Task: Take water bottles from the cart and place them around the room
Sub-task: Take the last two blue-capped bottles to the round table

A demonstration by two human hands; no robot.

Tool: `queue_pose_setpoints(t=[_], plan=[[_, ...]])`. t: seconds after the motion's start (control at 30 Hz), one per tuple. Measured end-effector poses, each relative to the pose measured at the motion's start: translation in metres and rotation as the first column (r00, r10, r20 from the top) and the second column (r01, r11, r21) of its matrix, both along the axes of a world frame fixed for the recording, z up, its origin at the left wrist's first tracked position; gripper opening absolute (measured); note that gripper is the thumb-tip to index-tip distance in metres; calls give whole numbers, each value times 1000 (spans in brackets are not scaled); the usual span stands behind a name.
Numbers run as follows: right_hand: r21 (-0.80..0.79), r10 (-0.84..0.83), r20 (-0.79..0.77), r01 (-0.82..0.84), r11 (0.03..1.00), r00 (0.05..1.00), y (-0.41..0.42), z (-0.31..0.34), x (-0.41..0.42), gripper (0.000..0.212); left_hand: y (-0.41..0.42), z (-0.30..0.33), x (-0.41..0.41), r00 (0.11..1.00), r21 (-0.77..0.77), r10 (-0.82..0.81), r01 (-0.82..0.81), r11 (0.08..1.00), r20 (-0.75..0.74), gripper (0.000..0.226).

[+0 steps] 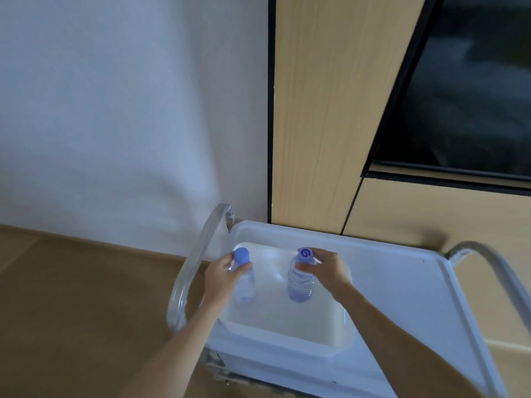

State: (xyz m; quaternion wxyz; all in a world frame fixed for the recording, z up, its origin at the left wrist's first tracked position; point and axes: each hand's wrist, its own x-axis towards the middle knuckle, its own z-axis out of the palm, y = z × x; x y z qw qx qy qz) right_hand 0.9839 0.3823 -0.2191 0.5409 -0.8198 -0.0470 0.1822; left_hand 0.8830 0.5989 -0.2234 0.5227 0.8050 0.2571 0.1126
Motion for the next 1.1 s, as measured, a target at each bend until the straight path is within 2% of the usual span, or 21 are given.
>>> queue_pose_setpoints(t=[0.1,0.2,0.37,0.43,0.57,0.77,0.93,1.1], plan=[[-8,-33,34,33,999,999,-2,3,-6,26,1,20,10,994,6,-63,63,998,85,27],[26,-83,54,81,996,995,-10,20,-19,27,-8,43,18,987,7,-54,54,999,151,19],[149,-159,109,142,979,981,-27,75,-42,26,-34,84,27,968,64,-150,140,988,202,24],[174,-178,153,150,973,972,-38,98,-47,25,-51,101,31,948,31,-226,225,974,224,21],[240,-265,216,212,947,940,-73,138,-61,25,-94,135,32,897,51,-360,359,932,257,34],[229,-411,302,353,907,860,-154,174,-85,33,-172,170,32,814,93,-509,505,858,278,27],[214,-554,342,511,832,759,-241,179,-122,33,-268,193,18,717,100,-634,636,765,290,40],[210,-665,322,635,744,674,-346,174,-173,35,-383,181,1,644,92,-714,721,686,275,41]])
